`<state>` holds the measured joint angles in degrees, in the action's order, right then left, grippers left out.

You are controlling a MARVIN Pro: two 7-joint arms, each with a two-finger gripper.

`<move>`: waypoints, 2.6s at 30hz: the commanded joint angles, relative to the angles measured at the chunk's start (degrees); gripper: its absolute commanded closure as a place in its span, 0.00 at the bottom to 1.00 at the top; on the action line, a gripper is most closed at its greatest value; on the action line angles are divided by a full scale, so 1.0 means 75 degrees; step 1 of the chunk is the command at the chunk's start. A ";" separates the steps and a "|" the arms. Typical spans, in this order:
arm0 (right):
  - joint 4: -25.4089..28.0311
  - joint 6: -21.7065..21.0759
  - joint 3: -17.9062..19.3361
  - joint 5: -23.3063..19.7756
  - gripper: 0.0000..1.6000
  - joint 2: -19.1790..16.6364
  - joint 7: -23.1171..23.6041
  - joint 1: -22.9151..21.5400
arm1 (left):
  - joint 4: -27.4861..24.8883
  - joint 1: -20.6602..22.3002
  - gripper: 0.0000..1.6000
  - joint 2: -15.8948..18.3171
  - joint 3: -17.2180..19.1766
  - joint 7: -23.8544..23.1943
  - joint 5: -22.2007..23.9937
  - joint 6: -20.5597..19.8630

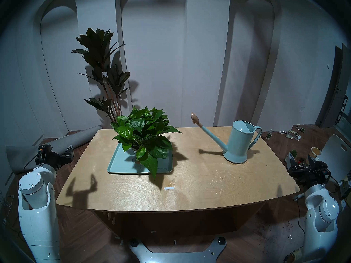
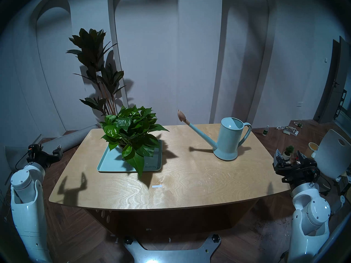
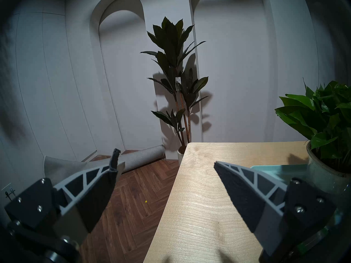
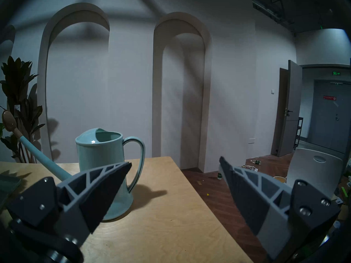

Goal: Pick up the watering can and pour water into the potted plant, then put the can down

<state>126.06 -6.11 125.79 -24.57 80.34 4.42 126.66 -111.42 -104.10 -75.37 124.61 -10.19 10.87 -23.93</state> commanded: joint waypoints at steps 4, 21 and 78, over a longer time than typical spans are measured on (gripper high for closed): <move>-0.0818 -0.0044 0.0491 -0.0572 0.00 -0.0472 0.0296 -0.0536 | -0.0120 0.0024 0.00 0.0026 0.0001 -0.0011 0.0002 0.0016; -0.2413 -0.1170 0.0621 -0.0879 0.00 -0.1854 0.1489 -0.1946 | -0.0094 0.0036 0.00 0.0027 -0.0002 -0.0006 0.0002 0.0023; -0.6329 -0.0568 -0.4053 -0.0094 0.00 -0.4197 0.1294 -0.6396 | -0.0074 0.0046 0.00 0.0030 -0.0005 -0.0003 0.0002 0.0029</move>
<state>79.72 -12.69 97.41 -25.61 48.36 15.16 84.53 -110.98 -104.09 -75.44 124.59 -10.10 10.87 -23.93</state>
